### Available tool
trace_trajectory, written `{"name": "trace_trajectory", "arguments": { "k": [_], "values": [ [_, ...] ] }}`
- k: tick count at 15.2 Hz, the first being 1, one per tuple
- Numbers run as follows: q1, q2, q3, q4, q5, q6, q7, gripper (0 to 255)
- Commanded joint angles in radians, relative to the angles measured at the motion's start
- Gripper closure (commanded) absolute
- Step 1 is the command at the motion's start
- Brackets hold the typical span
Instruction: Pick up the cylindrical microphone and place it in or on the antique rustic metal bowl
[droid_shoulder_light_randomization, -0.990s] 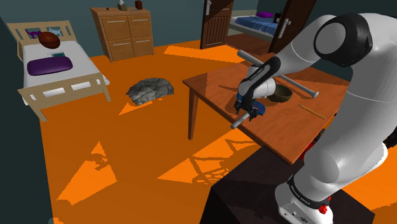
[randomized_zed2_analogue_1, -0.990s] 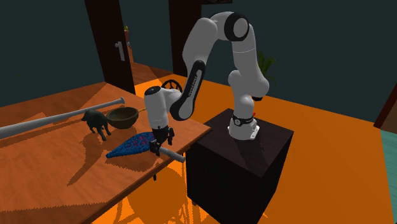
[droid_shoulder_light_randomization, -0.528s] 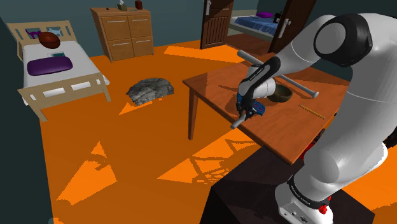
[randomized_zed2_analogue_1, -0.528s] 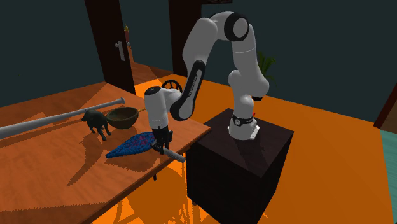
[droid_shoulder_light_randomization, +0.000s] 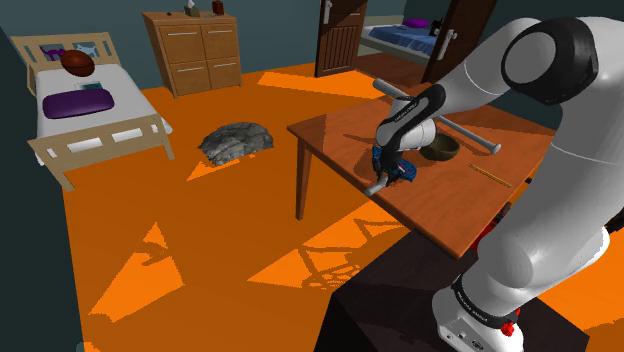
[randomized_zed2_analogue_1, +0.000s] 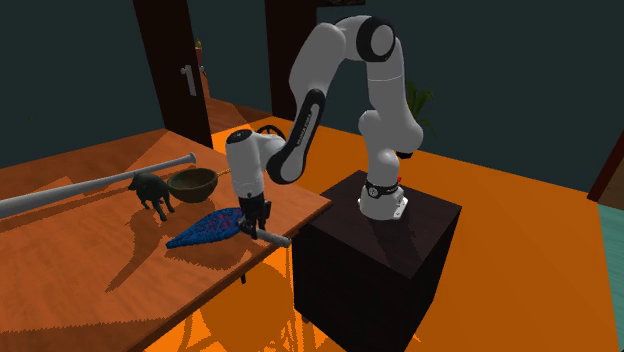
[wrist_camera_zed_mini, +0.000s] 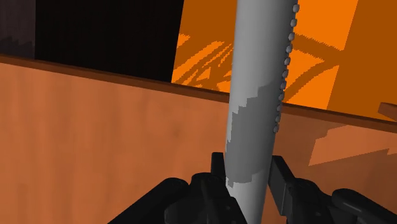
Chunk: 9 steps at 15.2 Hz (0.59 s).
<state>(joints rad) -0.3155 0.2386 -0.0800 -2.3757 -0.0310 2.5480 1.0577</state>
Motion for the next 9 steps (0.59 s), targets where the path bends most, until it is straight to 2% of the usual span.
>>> {"name": "trace_trajectory", "arguments": {
  "k": [1, 9],
  "values": [
    [0.0, -0.022, -0.001, 0.001, -0.002, -0.022, 0.0, 255],
    [0.002, -0.116, -0.003, 0.011, -0.009, -0.126, 0.002, 255]
  ]
}}
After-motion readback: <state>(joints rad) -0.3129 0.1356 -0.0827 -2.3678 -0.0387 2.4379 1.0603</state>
